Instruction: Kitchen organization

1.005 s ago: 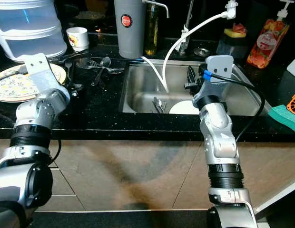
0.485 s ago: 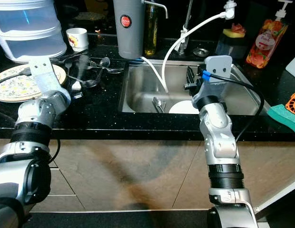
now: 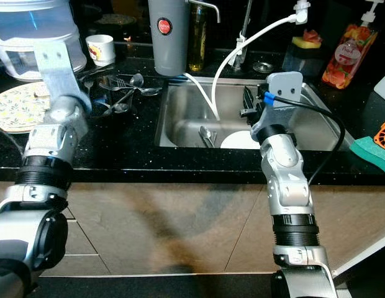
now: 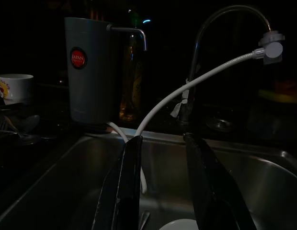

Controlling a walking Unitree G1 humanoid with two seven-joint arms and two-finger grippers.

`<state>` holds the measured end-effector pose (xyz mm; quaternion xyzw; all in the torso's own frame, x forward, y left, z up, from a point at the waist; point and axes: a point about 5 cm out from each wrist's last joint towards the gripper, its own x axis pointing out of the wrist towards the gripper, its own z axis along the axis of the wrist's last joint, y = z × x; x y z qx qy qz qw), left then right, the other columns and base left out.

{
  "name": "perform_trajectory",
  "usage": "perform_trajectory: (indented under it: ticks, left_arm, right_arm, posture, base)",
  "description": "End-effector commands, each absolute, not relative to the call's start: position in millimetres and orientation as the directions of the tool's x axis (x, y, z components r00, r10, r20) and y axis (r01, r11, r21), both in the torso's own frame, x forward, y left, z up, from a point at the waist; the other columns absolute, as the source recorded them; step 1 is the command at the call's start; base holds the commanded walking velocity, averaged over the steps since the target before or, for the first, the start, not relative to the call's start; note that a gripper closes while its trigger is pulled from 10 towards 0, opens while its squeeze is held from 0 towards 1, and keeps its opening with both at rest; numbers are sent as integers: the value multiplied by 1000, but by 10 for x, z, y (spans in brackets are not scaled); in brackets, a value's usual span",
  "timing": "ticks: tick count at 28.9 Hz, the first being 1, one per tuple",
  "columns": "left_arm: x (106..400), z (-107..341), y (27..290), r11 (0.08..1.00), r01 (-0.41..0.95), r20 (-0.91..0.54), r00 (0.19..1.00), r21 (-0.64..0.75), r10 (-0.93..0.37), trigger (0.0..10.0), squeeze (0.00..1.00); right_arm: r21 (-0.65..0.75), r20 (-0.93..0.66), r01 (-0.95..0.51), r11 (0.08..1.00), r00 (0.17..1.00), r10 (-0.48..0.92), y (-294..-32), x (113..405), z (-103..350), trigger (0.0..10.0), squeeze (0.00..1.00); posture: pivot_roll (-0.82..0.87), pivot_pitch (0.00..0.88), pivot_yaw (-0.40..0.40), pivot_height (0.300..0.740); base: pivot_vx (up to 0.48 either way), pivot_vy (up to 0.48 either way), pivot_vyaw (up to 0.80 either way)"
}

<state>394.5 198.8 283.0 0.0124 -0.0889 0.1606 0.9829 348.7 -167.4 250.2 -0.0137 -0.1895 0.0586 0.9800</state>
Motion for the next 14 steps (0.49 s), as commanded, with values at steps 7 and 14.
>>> perform_trajectory:
  ticks: [7,14]
  left_arm:
    - [4057,2466,1895,956,-292,-36,956,0,292,10000,1000]
    - [4090,2392,1894,964,-264,-104,960,-30,260,10000,937]
  right_arm:
    - [-59,383,-109,992,916,123,-1681,3487,2581,10000,0]
    - [-55,371,-111,992,920,124,-1669,3438,2539,10000,0]
  posture:
    - [-5,0,-48,740]
    - [-18,11,-40,740]
  base:
    - [0,0,0]
    - [0,0,0]
